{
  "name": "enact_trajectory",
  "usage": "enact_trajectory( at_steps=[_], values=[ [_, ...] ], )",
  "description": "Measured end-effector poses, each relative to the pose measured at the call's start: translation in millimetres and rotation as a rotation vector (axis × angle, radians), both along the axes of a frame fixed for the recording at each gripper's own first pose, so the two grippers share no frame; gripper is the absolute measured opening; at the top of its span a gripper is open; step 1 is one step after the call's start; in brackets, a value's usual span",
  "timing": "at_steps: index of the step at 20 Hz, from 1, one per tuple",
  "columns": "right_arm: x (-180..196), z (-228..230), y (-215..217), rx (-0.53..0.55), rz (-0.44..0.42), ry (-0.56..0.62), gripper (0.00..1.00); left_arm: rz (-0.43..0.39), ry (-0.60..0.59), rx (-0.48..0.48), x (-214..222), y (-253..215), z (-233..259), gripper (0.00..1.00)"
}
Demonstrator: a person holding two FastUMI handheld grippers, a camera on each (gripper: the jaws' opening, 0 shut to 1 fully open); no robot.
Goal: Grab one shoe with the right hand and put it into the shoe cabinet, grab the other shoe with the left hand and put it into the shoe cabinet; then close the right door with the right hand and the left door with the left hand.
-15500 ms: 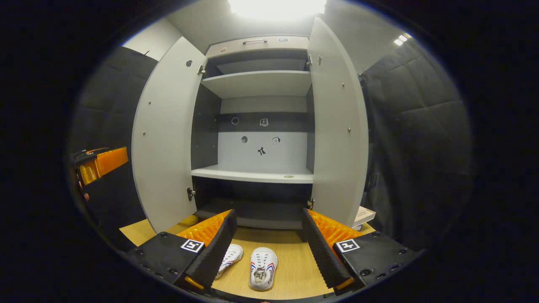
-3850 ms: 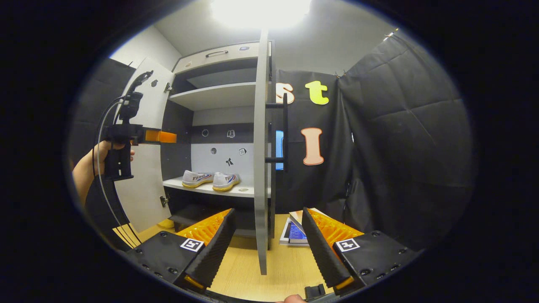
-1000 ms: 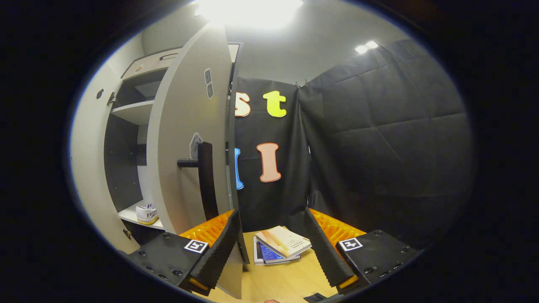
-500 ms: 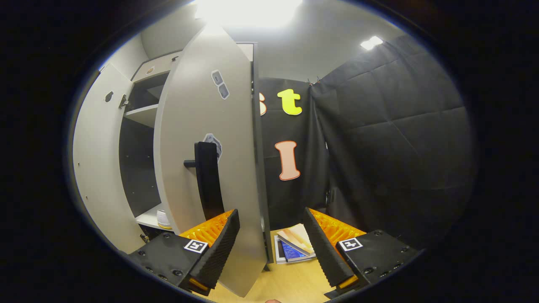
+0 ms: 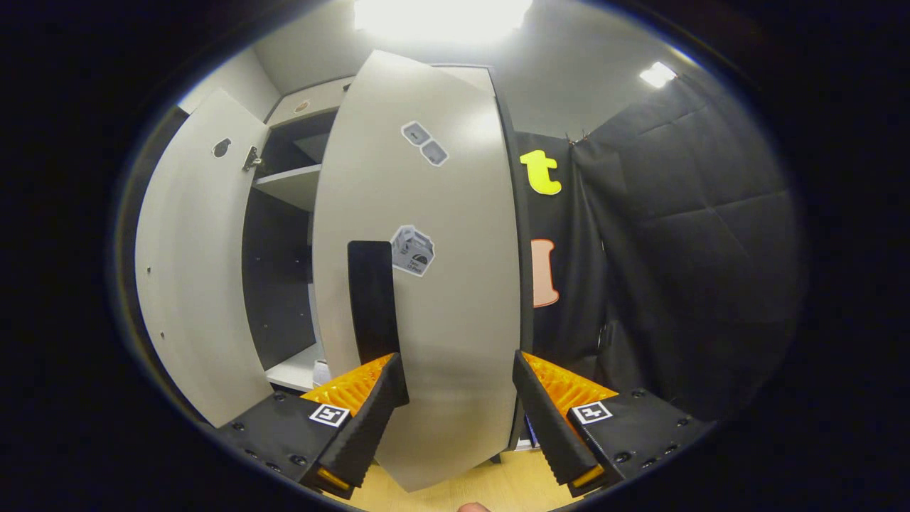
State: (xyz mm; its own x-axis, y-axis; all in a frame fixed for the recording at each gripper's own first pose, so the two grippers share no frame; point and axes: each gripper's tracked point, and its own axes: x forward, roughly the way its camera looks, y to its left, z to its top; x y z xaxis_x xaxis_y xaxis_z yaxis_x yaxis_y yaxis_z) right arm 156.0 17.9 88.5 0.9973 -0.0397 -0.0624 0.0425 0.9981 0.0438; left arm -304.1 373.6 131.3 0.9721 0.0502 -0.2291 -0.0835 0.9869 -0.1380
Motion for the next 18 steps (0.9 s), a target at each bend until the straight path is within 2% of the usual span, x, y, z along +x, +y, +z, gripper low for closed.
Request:
enact_trajectory(
  at_steps=[1,2,3,9,14,18],
  values=[
    [-3,1,3,0.01,0.019,-0.002,0.98,0.008,0.002,0.0,3,3,-1,0.89],
    [-6,0,3,0.017,0.033,-0.003,0.93,0.016,0.005,0.001,5,6,-2,0.9],
    [-10,1,0,0.019,0.038,-0.004,0.98,0.025,0.006,0.005,9,10,-3,0.9],
    [-38,8,-28,0.005,0.049,-0.025,0.98,0.063,-0.003,0.015,52,24,0,0.9],
    [-61,8,-66,-0.026,-0.002,-0.032,0.98,0.088,-0.025,0.05,95,24,11,0.9],
    [-74,6,-92,-0.008,-0.042,-0.031,0.98,0.122,-0.045,0.079,118,16,17,0.9]
  ],
)
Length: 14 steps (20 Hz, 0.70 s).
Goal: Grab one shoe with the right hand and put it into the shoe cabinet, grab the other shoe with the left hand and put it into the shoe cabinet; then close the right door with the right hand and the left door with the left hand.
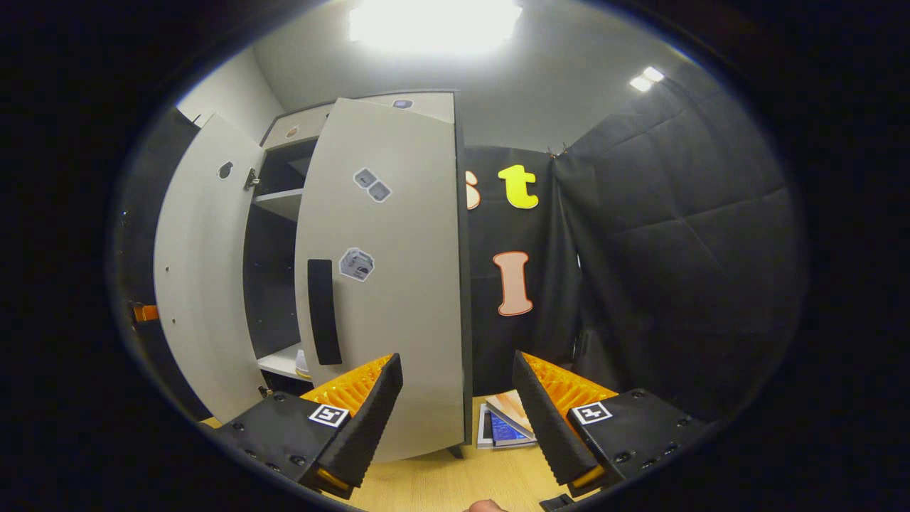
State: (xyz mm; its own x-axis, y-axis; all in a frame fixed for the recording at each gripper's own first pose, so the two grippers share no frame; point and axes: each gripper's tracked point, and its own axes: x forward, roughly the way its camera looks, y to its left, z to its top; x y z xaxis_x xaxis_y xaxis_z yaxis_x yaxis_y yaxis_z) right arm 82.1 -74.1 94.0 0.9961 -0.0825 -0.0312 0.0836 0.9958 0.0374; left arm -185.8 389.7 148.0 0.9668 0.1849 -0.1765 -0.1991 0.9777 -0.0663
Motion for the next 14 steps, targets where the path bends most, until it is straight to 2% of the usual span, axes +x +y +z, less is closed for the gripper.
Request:
enact_trajectory(
  at_steps=[3,8,14],
  values=[
    [-9,-4,-21,0.002,-0.033,0.009,0.98,0.001,-0.001,-0.003,9,-15,2,0.89],
    [-19,-17,-42,0.019,-0.058,0.031,0.98,0.036,-0.027,0.097,9,-22,16,0.89],
    [-20,-30,-54,0.028,-0.064,0.052,0.98,0.053,-0.036,0.059,8,-25,22,0.89]
  ],
)
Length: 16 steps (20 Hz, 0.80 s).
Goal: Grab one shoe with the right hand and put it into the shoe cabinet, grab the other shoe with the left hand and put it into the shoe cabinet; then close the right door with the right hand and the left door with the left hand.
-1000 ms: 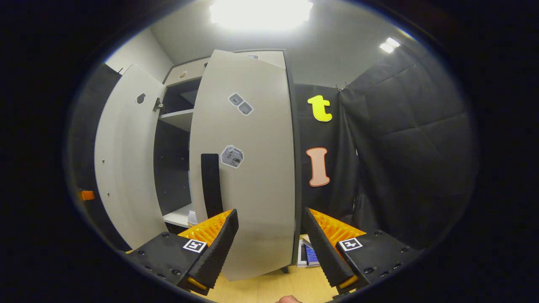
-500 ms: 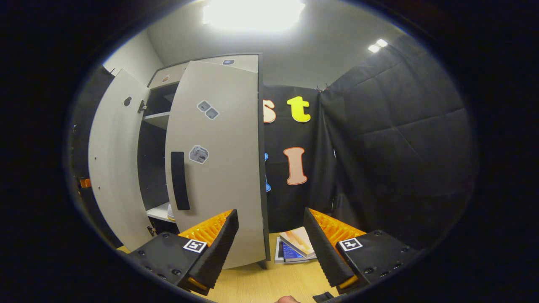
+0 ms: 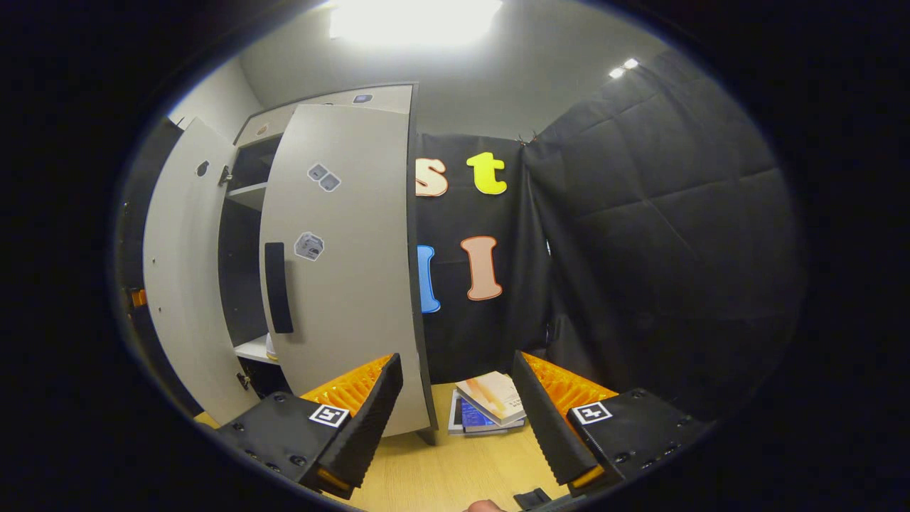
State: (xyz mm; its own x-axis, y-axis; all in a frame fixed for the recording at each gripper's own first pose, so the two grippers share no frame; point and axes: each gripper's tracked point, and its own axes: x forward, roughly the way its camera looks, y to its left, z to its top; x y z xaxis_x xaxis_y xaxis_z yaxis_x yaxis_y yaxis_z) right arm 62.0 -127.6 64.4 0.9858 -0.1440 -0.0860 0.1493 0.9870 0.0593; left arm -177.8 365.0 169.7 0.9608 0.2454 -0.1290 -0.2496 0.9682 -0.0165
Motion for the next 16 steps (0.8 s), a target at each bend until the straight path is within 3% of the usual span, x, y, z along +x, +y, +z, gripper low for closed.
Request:
enact_trajectory(
  at_steps=[16],
  values=[
    [8,-11,-5,-0.033,0.038,0.023,0.98,-0.084,-0.012,-0.047,-5,-60,2,0.89]
  ],
)
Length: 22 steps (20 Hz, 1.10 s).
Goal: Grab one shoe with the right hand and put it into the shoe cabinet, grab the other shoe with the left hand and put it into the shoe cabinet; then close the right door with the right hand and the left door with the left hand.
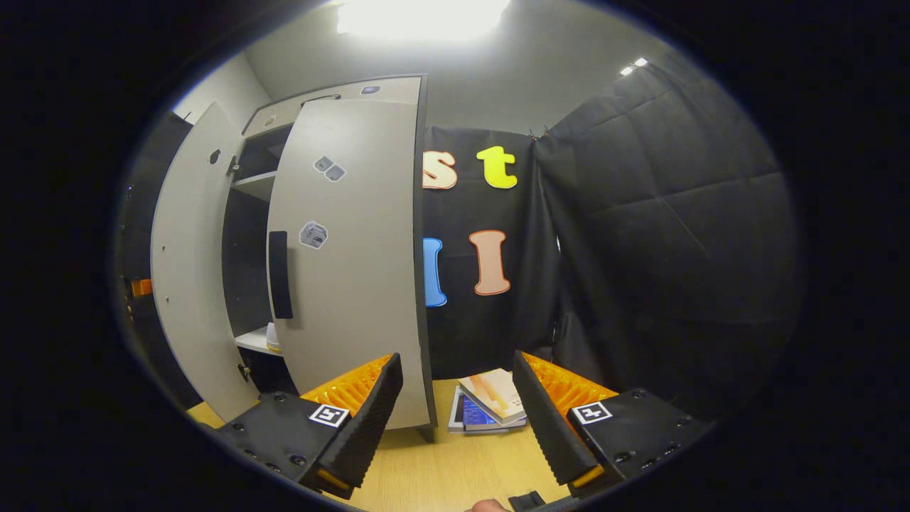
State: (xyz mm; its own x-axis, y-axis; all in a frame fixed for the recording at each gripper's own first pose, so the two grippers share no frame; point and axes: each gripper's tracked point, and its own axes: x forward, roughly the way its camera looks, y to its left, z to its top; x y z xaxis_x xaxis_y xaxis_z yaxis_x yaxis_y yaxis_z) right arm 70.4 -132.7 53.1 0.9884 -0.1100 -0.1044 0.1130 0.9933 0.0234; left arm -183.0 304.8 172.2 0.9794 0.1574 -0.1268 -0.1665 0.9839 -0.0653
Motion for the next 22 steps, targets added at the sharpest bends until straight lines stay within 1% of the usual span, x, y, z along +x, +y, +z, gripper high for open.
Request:
enact_trajectory(
  at_steps=[4,8,11,13,17,19,22],
  values=[
    [-4,0,-10,0.008,-0.008,0.001,0.98,-0.009,-0.009,0.012,0,-13,2,0.89],
    [-6,-2,-18,0.01,-0.014,0.002,0.98,-0.026,-0.009,-0.014,3,-30,1,0.9],
    [-8,-5,-25,0.008,-0.017,0.007,0.98,-0.082,-0.015,-0.035,11,-60,1,0.88],
    [-7,-5,-32,0.005,-0.024,0.008,0.98,-0.138,-0.017,-0.054,22,-90,-1,0.9],
    [-8,-8,-50,0.025,-0.047,0.006,0.98,-0.235,-0.028,-0.065,47,-153,-4,0.9],
    [-6,-7,-53,0.042,-0.04,0.0,0.98,-0.267,-0.023,-0.05,48,-179,-8,0.9],
    [3,-10,-49,0.051,-0.005,-0.004,0.98,-0.28,-0.042,0.012,37,-195,-1,0.89]
  ],
)
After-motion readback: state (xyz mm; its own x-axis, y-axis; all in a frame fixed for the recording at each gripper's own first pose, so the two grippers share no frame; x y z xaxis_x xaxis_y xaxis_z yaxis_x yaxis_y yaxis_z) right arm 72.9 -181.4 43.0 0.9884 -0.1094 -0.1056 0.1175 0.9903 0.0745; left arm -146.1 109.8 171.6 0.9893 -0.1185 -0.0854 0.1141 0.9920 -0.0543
